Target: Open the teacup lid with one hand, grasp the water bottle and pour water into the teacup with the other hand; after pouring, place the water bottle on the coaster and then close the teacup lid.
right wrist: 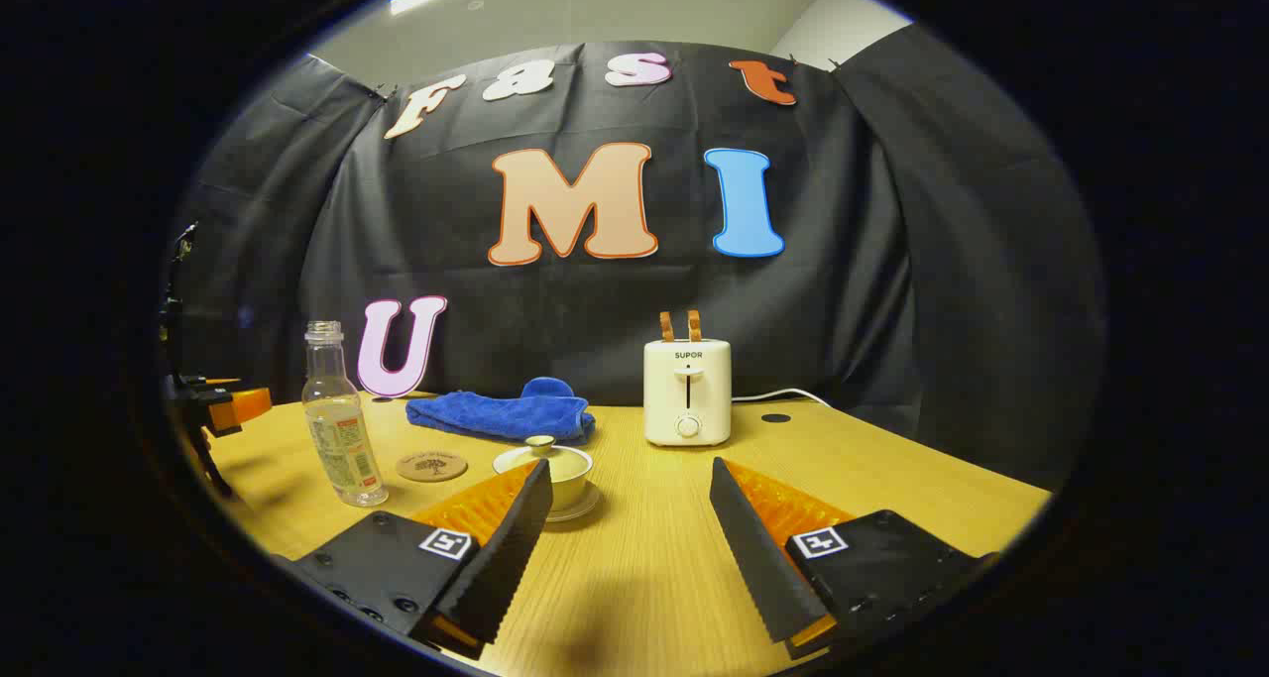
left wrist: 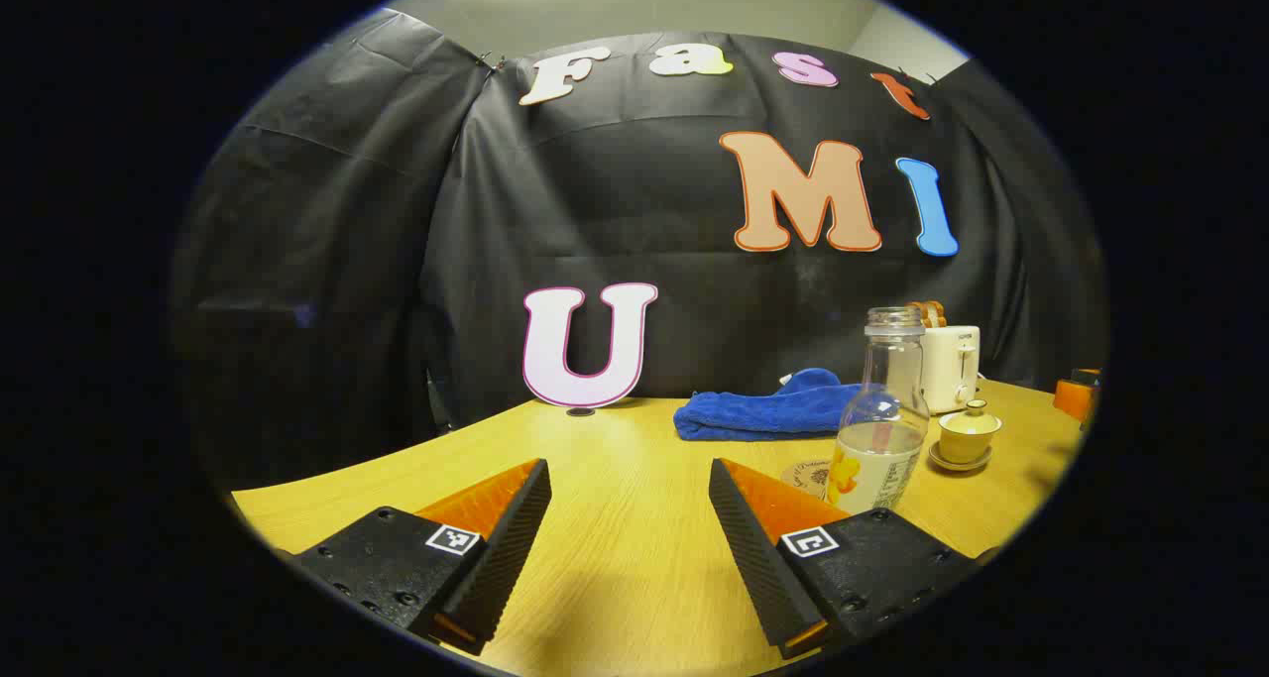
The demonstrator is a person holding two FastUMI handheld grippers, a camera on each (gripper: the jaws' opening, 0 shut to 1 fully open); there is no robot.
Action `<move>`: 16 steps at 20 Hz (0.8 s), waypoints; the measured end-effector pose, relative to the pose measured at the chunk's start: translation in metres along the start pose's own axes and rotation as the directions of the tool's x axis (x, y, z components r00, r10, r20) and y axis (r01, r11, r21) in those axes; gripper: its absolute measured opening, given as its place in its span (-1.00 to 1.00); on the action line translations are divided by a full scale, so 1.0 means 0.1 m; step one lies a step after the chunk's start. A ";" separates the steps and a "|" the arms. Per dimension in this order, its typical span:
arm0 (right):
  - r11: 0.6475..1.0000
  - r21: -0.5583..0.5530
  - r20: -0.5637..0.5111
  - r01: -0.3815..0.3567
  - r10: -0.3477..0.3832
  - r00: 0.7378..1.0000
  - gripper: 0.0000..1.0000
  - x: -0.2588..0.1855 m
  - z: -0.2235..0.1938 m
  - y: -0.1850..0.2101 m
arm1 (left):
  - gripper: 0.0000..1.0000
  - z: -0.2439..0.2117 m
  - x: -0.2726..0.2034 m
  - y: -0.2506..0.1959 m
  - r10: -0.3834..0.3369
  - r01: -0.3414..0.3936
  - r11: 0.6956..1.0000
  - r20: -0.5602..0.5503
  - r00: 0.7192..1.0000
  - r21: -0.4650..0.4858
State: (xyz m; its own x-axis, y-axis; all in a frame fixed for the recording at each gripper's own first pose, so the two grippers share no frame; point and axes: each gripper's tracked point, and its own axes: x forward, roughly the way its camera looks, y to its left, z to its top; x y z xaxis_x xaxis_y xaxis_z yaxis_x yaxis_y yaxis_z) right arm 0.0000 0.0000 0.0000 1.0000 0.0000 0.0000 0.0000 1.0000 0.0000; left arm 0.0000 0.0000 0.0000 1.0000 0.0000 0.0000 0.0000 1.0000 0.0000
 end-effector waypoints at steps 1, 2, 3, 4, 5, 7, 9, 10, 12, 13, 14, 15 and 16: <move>1.000 -0.001 -0.002 0.005 -0.005 1.000 0.99 0.00 -0.01 -0.01 | 0.88 0.01 0.00 0.00 0.000 0.000 1.000 0.002 1.000 -0.001; 1.000 -0.001 0.000 0.009 -0.009 1.000 0.99 0.00 0.00 -0.01 | 0.89 0.00 0.00 0.00 0.000 0.000 1.000 0.001 1.000 0.000; 1.000 -0.001 0.002 0.013 -0.013 1.000 1.00 0.00 0.00 -0.01 | 0.83 0.01 0.00 0.00 -0.002 0.002 1.000 0.002 1.000 0.001; 1.000 -0.001 0.001 0.015 -0.015 1.000 0.99 0.01 0.00 -0.02 | 0.88 0.01 0.00 -0.01 -0.005 0.005 1.000 0.004 1.000 -0.001; 1.000 -0.001 0.002 0.016 -0.016 1.000 0.97 0.01 0.00 -0.02 | 0.88 0.01 0.00 -0.01 -0.007 0.007 1.000 0.003 1.000 0.001; 1.000 -0.001 0.002 0.017 -0.017 1.000 0.97 0.01 0.00 -0.02 | 0.88 0.02 0.00 -0.01 -0.011 0.011 1.000 0.005 1.000 0.000; 1.000 -0.001 0.001 0.017 -0.017 1.000 0.99 0.01 0.00 -0.02 | 0.88 0.02 0.00 -0.02 -0.016 0.016 1.000 0.007 1.000 0.002; 1.000 -0.001 0.001 0.017 -0.017 1.000 0.99 0.01 0.00 -0.02 | 0.87 0.02 0.01 -0.02 -0.017 0.017 1.000 0.008 1.000 0.003; 1.000 -0.001 0.001 0.017 -0.017 1.000 0.99 0.01 0.00 -0.02 | 0.87 0.02 0.02 -0.02 -0.017 0.017 1.000 0.008 1.000 0.002; 1.000 0.000 0.001 0.017 -0.017 1.000 0.99 0.01 0.00 -0.02 | 0.87 0.02 0.01 -0.02 -0.017 0.017 1.000 0.008 1.000 0.003; 1.000 -0.001 0.001 0.020 -0.020 1.000 0.99 0.01 0.00 -0.02 | 0.87 0.02 0.01 -0.03 -0.017 0.017 1.000 0.009 1.000 0.004; 1.000 -0.001 0.001 0.022 -0.022 1.000 0.99 0.01 -0.01 -0.03 | 0.87 0.02 0.01 -0.02 -0.017 0.017 1.000 0.009 1.000 0.004; 1.000 -0.001 0.001 0.022 -0.022 1.000 0.99 0.01 -0.01 -0.03 | 0.87 0.02 0.01 -0.02 -0.017 0.017 1.000 0.009 1.000 0.005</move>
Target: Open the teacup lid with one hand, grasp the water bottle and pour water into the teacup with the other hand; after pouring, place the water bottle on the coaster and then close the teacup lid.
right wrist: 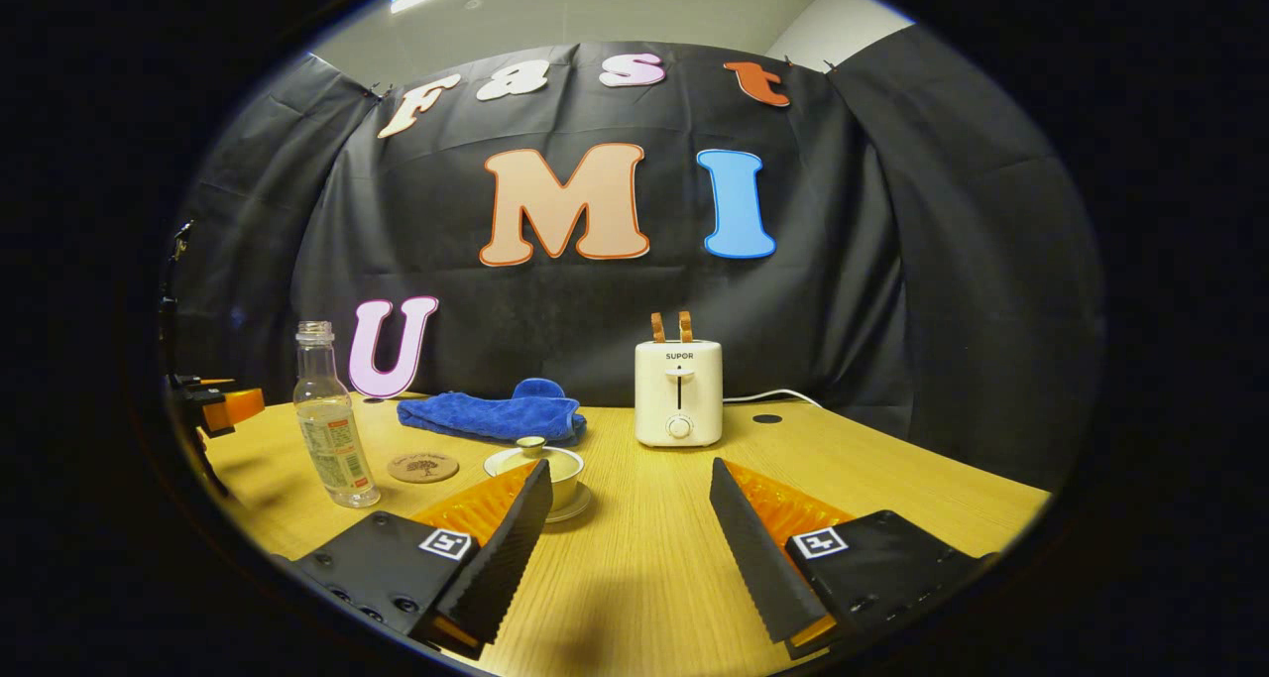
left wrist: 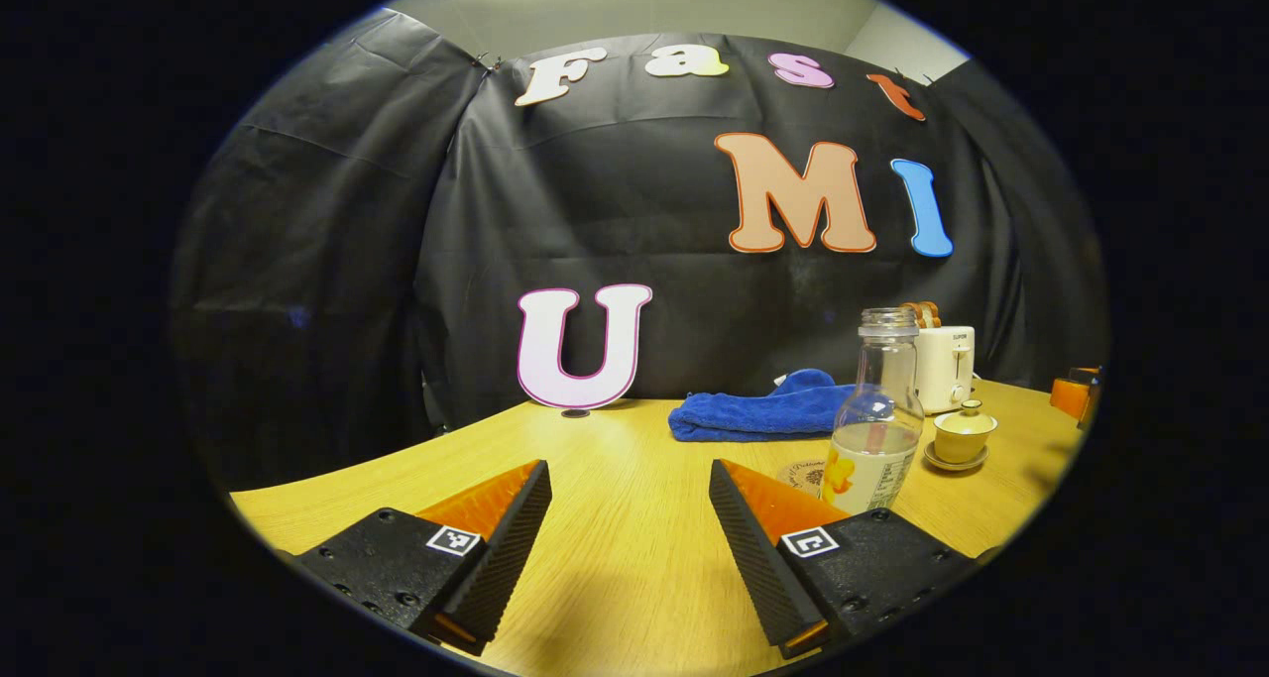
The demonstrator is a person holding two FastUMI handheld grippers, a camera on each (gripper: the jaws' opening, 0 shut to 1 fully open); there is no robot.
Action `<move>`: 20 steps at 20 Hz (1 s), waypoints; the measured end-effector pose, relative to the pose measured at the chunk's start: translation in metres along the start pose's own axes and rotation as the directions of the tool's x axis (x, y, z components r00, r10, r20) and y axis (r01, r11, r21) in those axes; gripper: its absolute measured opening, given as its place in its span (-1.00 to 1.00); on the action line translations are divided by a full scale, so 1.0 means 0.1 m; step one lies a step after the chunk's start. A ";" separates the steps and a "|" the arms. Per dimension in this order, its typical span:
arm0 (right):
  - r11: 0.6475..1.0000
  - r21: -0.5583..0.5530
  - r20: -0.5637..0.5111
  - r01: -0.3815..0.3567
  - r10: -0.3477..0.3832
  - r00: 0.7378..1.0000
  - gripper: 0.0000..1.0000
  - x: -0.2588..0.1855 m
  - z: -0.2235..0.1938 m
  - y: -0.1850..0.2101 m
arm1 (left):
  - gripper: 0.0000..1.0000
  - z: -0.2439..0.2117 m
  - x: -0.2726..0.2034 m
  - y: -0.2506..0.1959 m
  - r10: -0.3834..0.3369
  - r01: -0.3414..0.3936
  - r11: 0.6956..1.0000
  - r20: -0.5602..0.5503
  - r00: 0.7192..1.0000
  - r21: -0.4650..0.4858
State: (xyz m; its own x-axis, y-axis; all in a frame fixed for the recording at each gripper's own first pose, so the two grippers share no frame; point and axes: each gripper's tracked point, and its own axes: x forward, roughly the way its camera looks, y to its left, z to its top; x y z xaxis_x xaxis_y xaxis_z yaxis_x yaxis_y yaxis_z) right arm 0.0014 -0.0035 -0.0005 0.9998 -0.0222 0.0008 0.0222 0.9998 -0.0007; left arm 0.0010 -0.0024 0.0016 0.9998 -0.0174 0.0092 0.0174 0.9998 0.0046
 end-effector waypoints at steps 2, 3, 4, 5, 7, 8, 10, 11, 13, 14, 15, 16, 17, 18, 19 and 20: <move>1.000 0.000 0.000 0.000 0.000 1.000 1.00 0.00 0.01 0.00 | 0.87 0.00 0.00 0.01 -0.001 0.001 1.000 0.000 1.000 0.000; 1.000 0.000 -0.001 -0.005 0.005 1.000 1.00 0.00 0.00 0.01 | 0.87 0.01 0.00 0.00 -0.001 0.001 1.000 0.001 1.000 0.000; 1.000 0.001 -0.001 -0.019 0.019 1.000 0.97 0.00 0.00 0.03 | 0.88 0.00 0.00 0.00 0.000 0.000 1.000 0.001 1.000 -0.001; 0.999 0.000 -0.004 -0.032 0.032 0.999 0.97 0.00 0.00 0.05 | 0.88 0.01 0.00 0.01 0.001 -0.001 1.000 0.002 1.000 0.000; 0.998 0.002 -0.008 -0.069 0.069 0.998 0.97 0.03 -0.01 0.13 | 0.87 0.00 0.00 0.01 0.003 -0.003 1.000 0.000 1.000 0.001; 0.996 0.003 -0.009 -0.090 0.090 0.996 0.97 0.06 -0.02 0.19 | 0.87 0.00 0.00 0.01 0.003 -0.003 1.000 0.001 1.000 0.000; 0.992 0.005 -0.010 -0.124 0.125 0.992 0.97 0.15 -0.02 0.28 | 0.87 0.00 -0.01 0.01 0.003 -0.003 1.000 0.001 1.000 0.000; 0.990 0.006 -0.012 -0.143 0.143 0.990 0.97 0.19 -0.03 0.33 | 0.87 0.01 0.00 0.02 0.004 -0.004 1.000 0.001 1.000 0.000; 0.984 0.006 -0.015 -0.175 0.175 0.984 1.00 0.32 -0.04 0.44 | 0.87 0.01 0.00 0.01 0.004 -0.004 1.000 0.002 1.000 0.000; 0.982 0.009 -0.020 -0.191 0.191 0.981 1.00 0.37 -0.05 0.50 | 0.88 0.00 -0.01 0.02 0.004 -0.004 1.000 0.001 1.000 0.000; 0.979 0.009 -0.026 -0.203 0.203 0.979 1.00 0.45 -0.07 0.55 | 0.87 0.01 -0.01 0.02 0.005 -0.005 1.000 0.002 1.000 0.000; 0.976 0.008 -0.033 -0.216 0.216 0.976 0.97 0.51 -0.08 0.59 | 0.87 0.01 -0.01 0.03 0.007 -0.007 1.000 0.002 1.000 0.000; 0.973 0.008 -0.040 -0.230 0.230 0.972 0.99 0.57 -0.10 0.64 | 0.87 0.01 -0.01 0.03 0.010 -0.010 1.000 0.001 1.000 0.000; 0.971 0.009 -0.046 -0.241 0.241 0.970 1.00 0.62 -0.11 0.68 | 0.87 0.00 0.00 0.03 0.010 -0.010 1.000 0.000 1.000 0.000; 0.968 0.009 -0.054 -0.249 0.249 0.967 1.00 0.68 -0.12 0.72 | 0.87 0.01 -0.01 0.03 0.010 -0.010 1.000 0.000 1.000 0.000; 0.966 0.008 -0.062 -0.259 0.259 0.964 1.00 0.73 -0.13 0.76 | 0.87 0.01 -0.01 0.03 0.010 -0.010 1.000 0.000 1.000 0.000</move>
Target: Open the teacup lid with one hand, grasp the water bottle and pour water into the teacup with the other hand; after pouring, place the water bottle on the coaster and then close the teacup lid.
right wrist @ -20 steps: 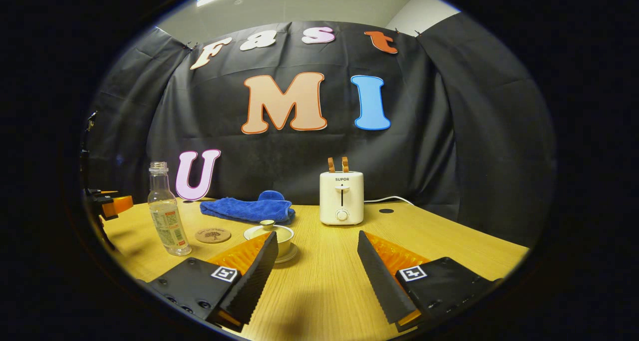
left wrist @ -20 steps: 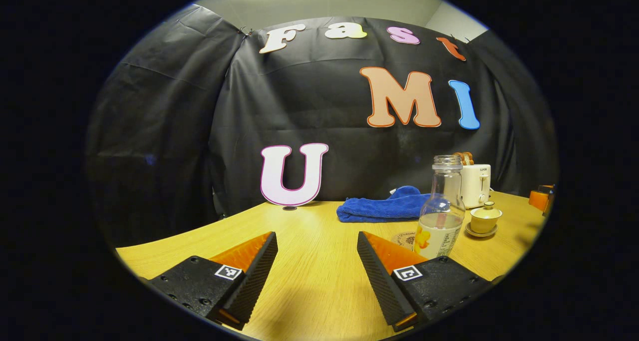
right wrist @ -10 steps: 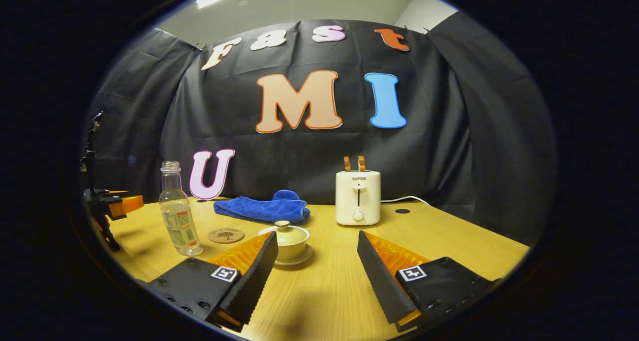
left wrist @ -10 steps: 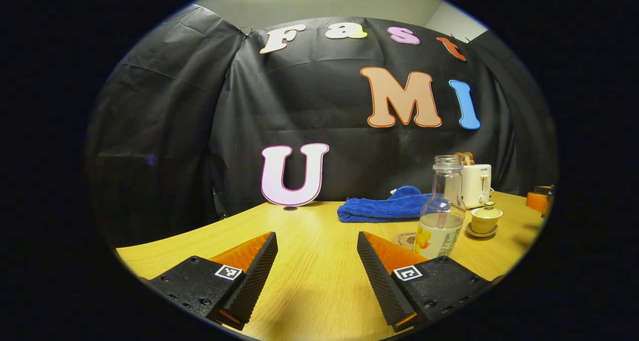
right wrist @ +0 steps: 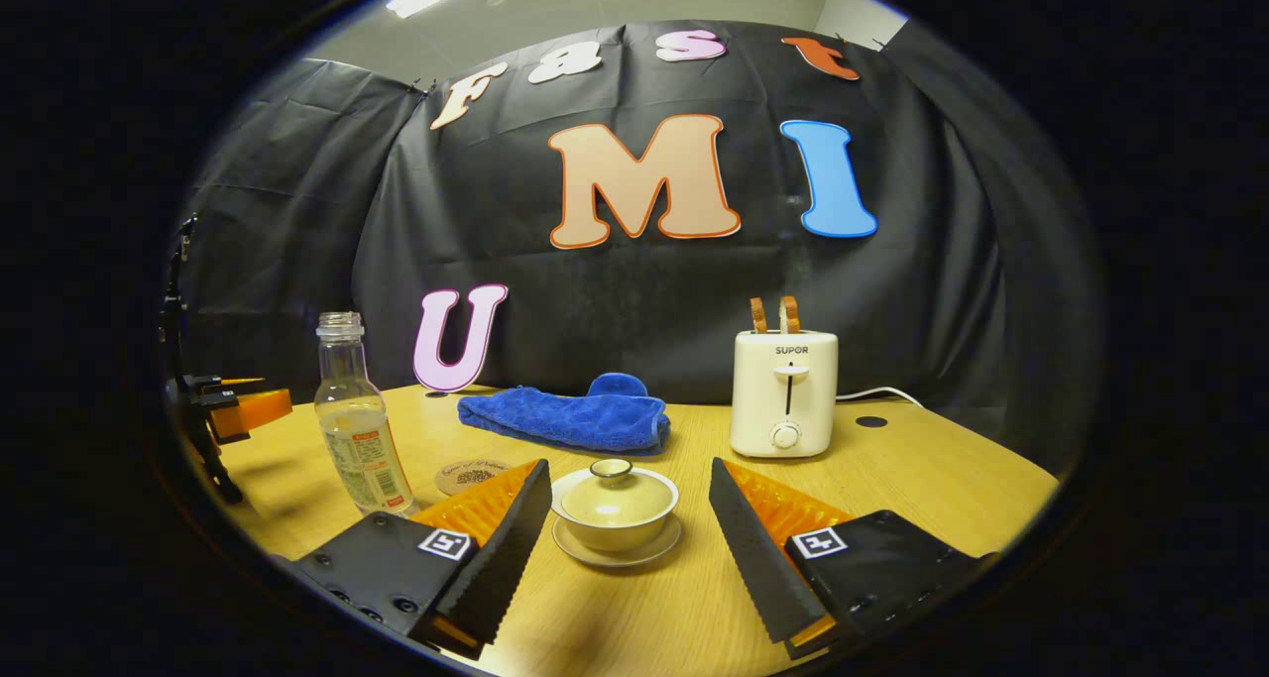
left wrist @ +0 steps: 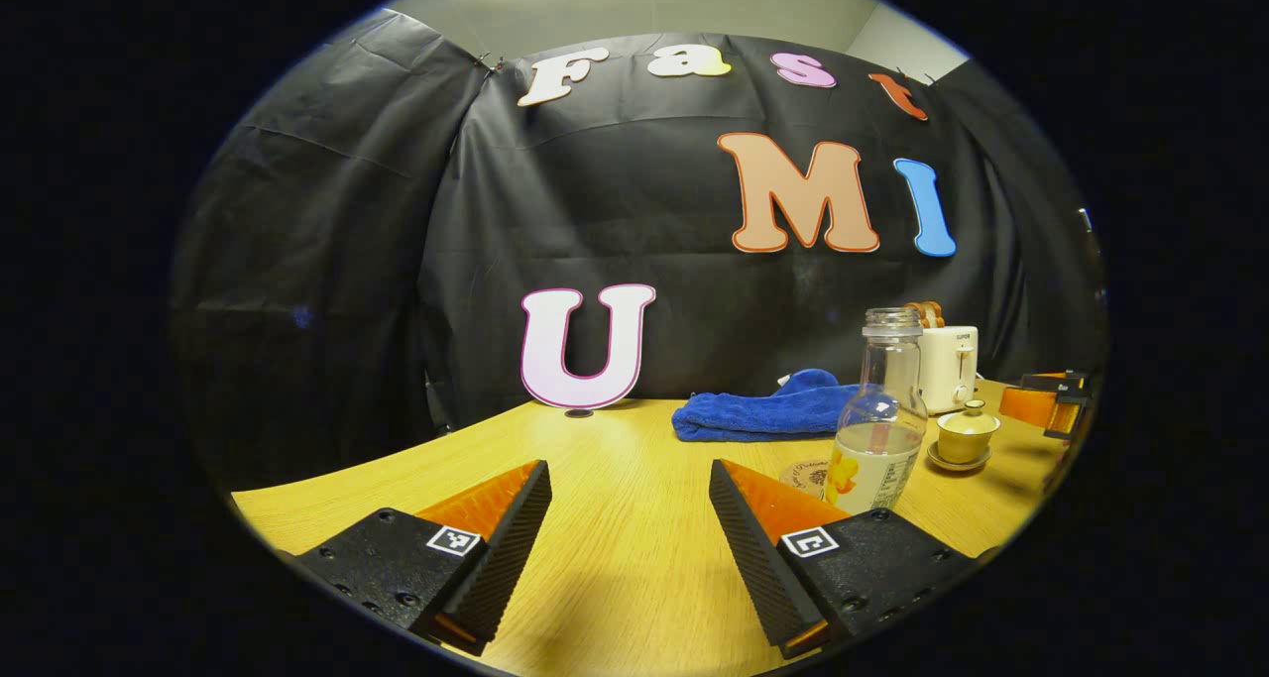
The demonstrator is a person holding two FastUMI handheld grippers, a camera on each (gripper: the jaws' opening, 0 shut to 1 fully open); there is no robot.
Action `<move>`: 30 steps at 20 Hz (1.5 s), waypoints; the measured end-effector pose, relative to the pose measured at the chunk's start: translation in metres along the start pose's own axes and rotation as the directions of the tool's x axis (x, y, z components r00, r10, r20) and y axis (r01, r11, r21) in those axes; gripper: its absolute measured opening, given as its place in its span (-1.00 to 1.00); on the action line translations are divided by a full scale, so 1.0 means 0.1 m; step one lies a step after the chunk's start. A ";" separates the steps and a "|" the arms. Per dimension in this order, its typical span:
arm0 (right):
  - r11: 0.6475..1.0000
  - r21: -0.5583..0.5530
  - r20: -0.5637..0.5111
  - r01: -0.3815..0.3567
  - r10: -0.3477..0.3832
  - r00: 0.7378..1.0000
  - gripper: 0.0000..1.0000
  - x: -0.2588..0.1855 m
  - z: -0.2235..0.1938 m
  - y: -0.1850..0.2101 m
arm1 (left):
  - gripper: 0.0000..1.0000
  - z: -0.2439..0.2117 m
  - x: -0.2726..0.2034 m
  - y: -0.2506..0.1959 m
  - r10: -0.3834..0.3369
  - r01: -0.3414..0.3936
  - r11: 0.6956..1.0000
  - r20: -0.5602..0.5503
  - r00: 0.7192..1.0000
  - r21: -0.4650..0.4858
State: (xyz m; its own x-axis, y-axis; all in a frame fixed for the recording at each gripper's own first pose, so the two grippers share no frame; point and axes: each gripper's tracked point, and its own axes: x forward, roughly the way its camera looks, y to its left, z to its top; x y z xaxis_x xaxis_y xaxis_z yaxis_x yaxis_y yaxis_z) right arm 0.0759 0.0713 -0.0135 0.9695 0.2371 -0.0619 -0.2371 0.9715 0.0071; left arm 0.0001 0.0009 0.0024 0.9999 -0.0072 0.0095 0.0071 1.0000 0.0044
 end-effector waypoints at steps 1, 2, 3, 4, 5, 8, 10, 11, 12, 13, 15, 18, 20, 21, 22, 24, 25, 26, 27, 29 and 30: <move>1.000 -0.002 -0.008 -0.007 0.007 1.000 1.00 0.07 -0.01 0.02 | 0.87 0.00 0.00 0.00 0.000 0.000 1.000 0.000 1.000 0.000; 1.000 -0.002 -0.016 -0.014 0.014 1.000 1.00 0.12 -0.02 0.05 | 0.87 -0.01 0.00 0.00 0.000 0.000 1.000 0.000 1.000 0.000; 1.000 -0.004 -0.022 -0.022 0.021 1.000 1.00 0.18 -0.03 0.07 | 0.87 0.00 0.01 0.00 0.000 0.000 1.000 0.000 1.000 0.000; 1.000 -0.006 -0.026 -0.028 0.028 0.999 1.00 0.23 -0.03 0.09 | 0.87 0.00 0.01 0.00 0.000 0.000 1.000 0.000 1.000 0.000; 0.999 -0.010 -0.027 -0.033 0.033 0.999 0.97 0.27 -0.03 0.11 | 0.87 0.00 0.00 0.00 0.000 0.000 1.000 0.000 1.000 0.000; 0.999 -0.012 -0.036 -0.034 0.033 0.999 0.99 0.41 -0.04 0.12 | 0.87 0.00 0.00 -0.01 -0.005 0.005 1.000 -0.001 1.000 -0.001; 0.999 -0.005 -0.055 -0.032 0.031 0.998 0.98 0.50 -0.08 0.13 | 0.87 0.00 0.00 -0.01 -0.007 0.007 1.000 -0.001 1.000 -0.001; 1.000 -0.002 -0.060 -0.024 0.023 0.998 0.82 0.50 -0.07 0.10 | 0.87 0.00 0.00 -0.01 -0.007 0.007 1.000 -0.001 1.000 -0.001; 1.000 -0.002 -0.068 -0.018 0.018 0.998 0.66 0.53 -0.08 0.09 | 0.87 0.00 0.01 -0.01 -0.007 0.007 1.000 -0.001 1.000 -0.001; 1.000 -0.003 -0.079 -0.018 0.017 0.997 0.51 0.55 -0.10 0.10 | 0.87 0.00 0.01 -0.02 -0.007 0.007 1.000 -0.001 1.000 -0.001; 1.000 -0.008 -0.110 -0.030 0.029 0.994 0.42 0.58 -0.16 0.12 | 0.87 0.00 0.01 -0.02 -0.007 0.007 1.000 -0.001 1.000 -0.001; 0.999 -0.008 -0.136 -0.031 0.030 0.990 0.14 0.63 -0.20 0.11 | 0.87 0.00 0.00 -0.01 -0.007 0.007 1.000 -0.001 1.000 -0.001; 1.000 -0.005 -0.134 -0.031 0.030 0.990 -0.05 0.62 -0.18 0.11 | 0.87 -0.01 0.01 -0.02 -0.008 0.008 1.000 -0.001 1.000 -0.001; 0.999 -0.007 -0.133 -0.031 0.030 0.991 -0.16 0.61 -0.17 0.11 | 0.87 0.00 0.02 -0.02 -0.009 0.009 1.000 -0.001 1.000 -0.001; 0.999 -0.013 -0.132 -0.033 0.030 0.991 -0.29 0.61 -0.17 0.11 | 0.87 0.00 0.01 -0.02 -0.010 0.010 1.000 -0.001 1.000 -0.002; 0.999 -0.020 -0.132 -0.026 0.023 0.991 -0.29 0.63 -0.18 0.11 | 0.87 0.00 0.01 -0.02 -0.012 0.012 1.000 -0.001 1.000 -0.002; 1.000 -0.020 -0.126 -0.006 0.003 0.992 -0.35 0.62 -0.17 0.06 | 0.87 0.00 0.01 -0.02 -0.012 0.012 1.000 0.000 1.000 -0.002; 1.000 -0.018 -0.120 -0.003 0.001 0.993 -0.41 0.61 -0.16 0.06 | 0.87 -0.01 0.02 -0.02 -0.013 0.013 1.000 -0.001 1.000 -0.002; 1.000 -0.016 -0.106 0.000 -0.002 0.994 -0.40 0.59 -0.13 0.07 | 0.87 -0.01 0.02 -0.03 -0.016 0.016 1.000 0.000 1.000 -0.002; 1.000 -0.006 -0.074 0.008 -0.008 0.997 -0.41 0.56 -0.08 0.04 | 0.87 0.00 0.02 -0.04 -0.018 0.018 1.000 0.000 1.000 -0.003; 1.000 -0.002 -0.058 0.011 -0.011 0.998 -0.41 0.55 -0.06 0.04 | 0.87 -0.01 0.02 -0.03 -0.020 0.020 1.000 0.000 1.000 -0.003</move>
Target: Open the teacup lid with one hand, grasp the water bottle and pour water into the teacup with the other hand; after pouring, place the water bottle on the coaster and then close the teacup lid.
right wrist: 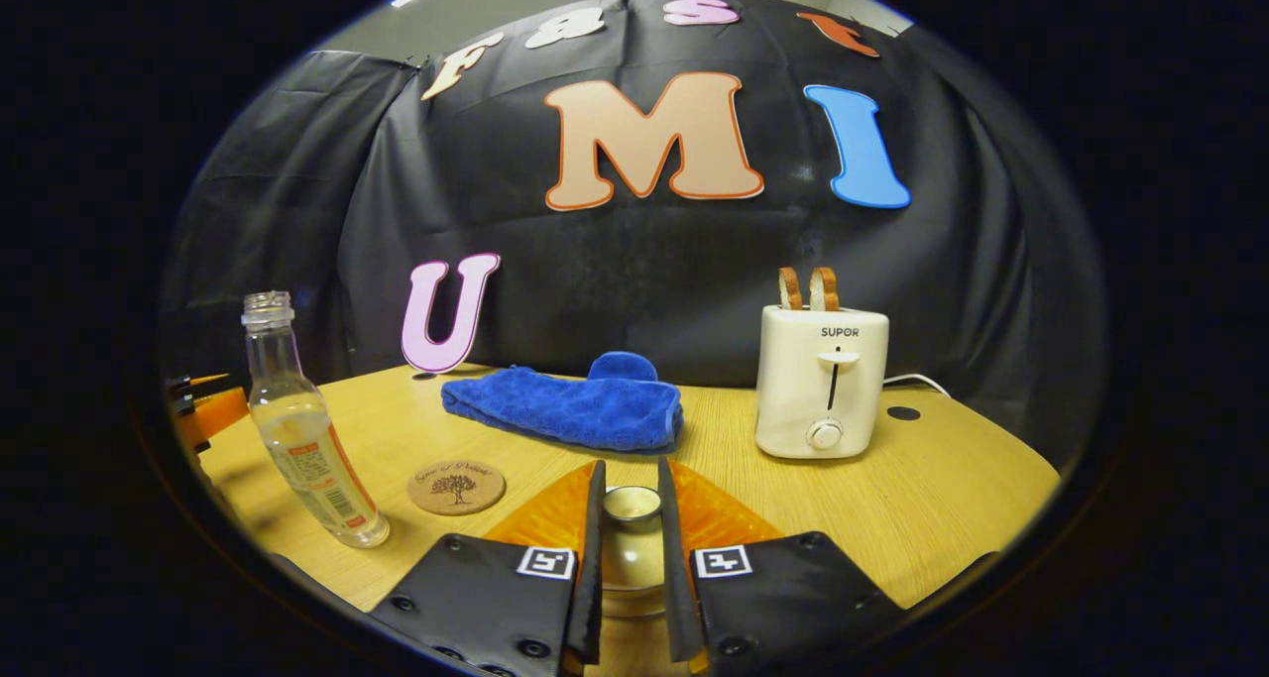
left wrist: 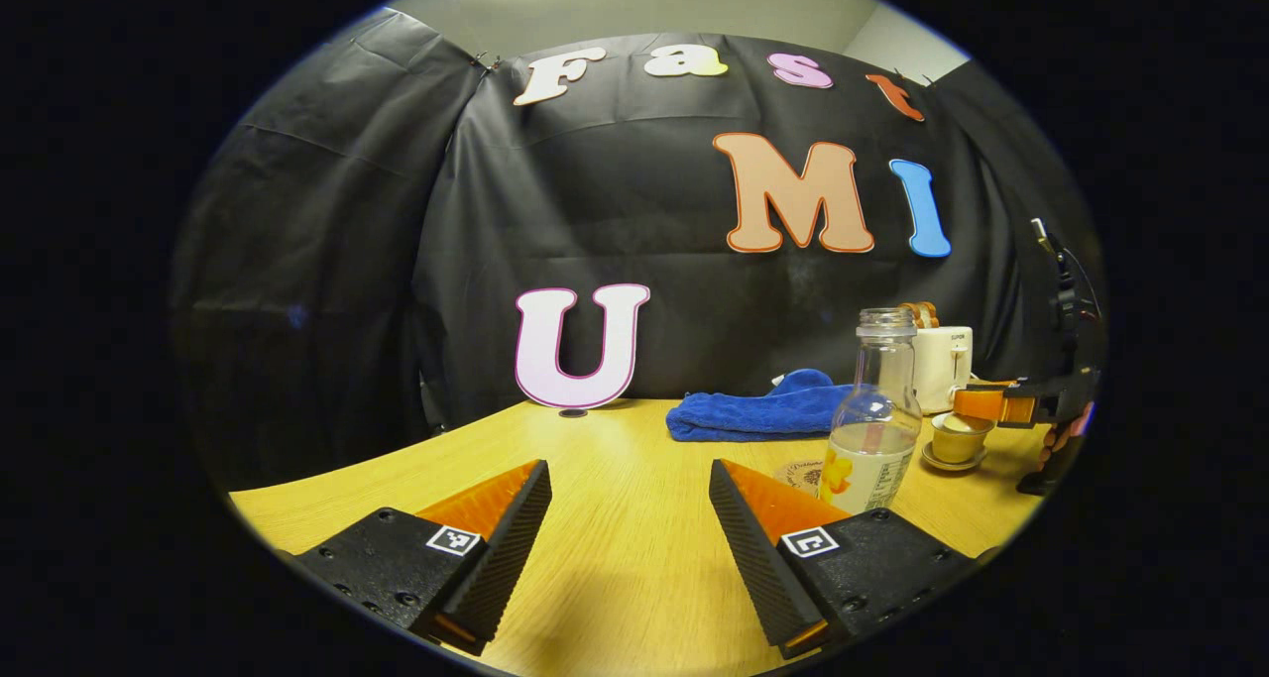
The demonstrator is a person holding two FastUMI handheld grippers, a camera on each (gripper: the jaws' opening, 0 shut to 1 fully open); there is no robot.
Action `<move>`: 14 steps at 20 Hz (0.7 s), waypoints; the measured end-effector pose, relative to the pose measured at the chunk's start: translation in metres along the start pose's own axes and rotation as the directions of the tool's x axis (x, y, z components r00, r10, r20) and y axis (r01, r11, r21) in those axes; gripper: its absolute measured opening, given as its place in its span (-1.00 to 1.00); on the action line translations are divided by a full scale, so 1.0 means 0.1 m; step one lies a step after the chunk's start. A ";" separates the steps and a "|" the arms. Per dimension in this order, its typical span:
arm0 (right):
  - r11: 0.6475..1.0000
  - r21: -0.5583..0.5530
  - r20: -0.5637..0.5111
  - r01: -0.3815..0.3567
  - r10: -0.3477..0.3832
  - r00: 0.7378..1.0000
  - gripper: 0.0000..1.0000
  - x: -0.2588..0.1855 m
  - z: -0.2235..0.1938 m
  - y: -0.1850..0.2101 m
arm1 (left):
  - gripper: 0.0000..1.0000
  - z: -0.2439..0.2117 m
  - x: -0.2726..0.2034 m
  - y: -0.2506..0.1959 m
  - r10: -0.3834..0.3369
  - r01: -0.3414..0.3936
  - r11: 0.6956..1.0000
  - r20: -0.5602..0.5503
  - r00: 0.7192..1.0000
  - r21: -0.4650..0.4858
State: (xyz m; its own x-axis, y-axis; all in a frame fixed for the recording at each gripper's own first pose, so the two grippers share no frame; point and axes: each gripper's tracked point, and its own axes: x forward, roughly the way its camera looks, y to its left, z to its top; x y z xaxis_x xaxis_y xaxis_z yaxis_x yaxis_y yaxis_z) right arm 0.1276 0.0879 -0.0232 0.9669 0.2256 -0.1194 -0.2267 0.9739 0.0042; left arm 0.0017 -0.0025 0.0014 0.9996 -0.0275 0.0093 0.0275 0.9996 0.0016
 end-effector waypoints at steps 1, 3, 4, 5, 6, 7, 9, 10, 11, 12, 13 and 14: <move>1.000 -0.001 0.011 -0.004 0.004 1.000 -0.41 -0.02 0.02 0.01 | 0.87 0.01 0.00 -0.01 -0.003 0.003 1.000 0.000 1.000 0.000; 1.000 -0.003 0.032 -0.004 0.004 0.999 -0.41 -0.05 0.04 0.01 | 0.87 0.01 0.00 -0.02 -0.010 0.010 1.000 0.000 1.000 -0.001; 1.000 -0.001 0.031 0.001 -0.001 1.000 -0.41 -0.07 0.03 -0.01 | 0.87 0.00 0.00 -0.04 -0.017 0.017 1.000 0.001 1.000 -0.001; 1.000 0.002 0.036 0.009 -0.009 0.999 -0.41 -0.10 0.04 -0.03 | 0.83 0.01 0.00 -0.07 -0.033 0.033 0.999 0.002 0.999 -0.002; 1.000 0.002 0.048 0.010 -0.011 0.999 -0.41 -0.14 0.06 -0.02 | 0.87 0.01 0.00 -0.12 -0.051 0.051 0.999 0.004 0.999 -0.001; 1.000 0.003 0.063 0.015 -0.016 0.998 -0.41 -0.19 0.08 -0.03 | 0.87 0.01 0.00 -0.16 -0.072 0.072 0.997 0.005 0.997 -0.001; 0.999 0.008 0.096 0.036 -0.037 0.995 -0.41 -0.31 0.14 -0.08 | 0.87 0.01 0.00 -0.23 -0.114 0.114 0.993 0.005 0.993 0.000; 0.998 0.008 0.100 0.057 -0.058 0.993 -0.41 -0.36 0.13 -0.12 | 0.87 0.01 0.00 -0.27 -0.132 0.132 0.991 0.005 0.991 0.000; 0.997 0.010 0.100 0.078 -0.079 0.992 -0.40 -0.42 0.11 -0.17 | 0.88 0.01 0.01 -0.30 -0.146 0.146 0.989 0.007 0.989 0.001; 0.995 0.011 0.105 0.094 -0.095 0.990 -0.41 -0.49 0.13 -0.20 | 0.87 0.01 0.00 -0.32 -0.160 0.160 0.987 0.006 0.987 0.002; 0.994 0.012 0.104 0.109 -0.110 0.988 -0.40 -0.55 0.12 -0.24 | 0.87 0.01 0.00 -0.36 -0.175 0.175 0.985 0.006 0.985 0.003; 0.992 0.013 0.106 0.122 -0.123 0.987 -0.41 -0.61 0.13 -0.28 | 0.87 0.01 0.00 -0.40 -0.193 0.193 0.981 0.007 0.981 0.001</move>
State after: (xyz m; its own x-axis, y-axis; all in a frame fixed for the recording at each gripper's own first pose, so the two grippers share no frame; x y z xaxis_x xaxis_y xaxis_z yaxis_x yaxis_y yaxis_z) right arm 0.0766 0.0471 -0.0035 0.9943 0.1057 -0.0134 -0.1056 0.9944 0.0027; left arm 0.0004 -0.0427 0.0026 0.9754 -0.2197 0.0159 0.2197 0.9756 0.0044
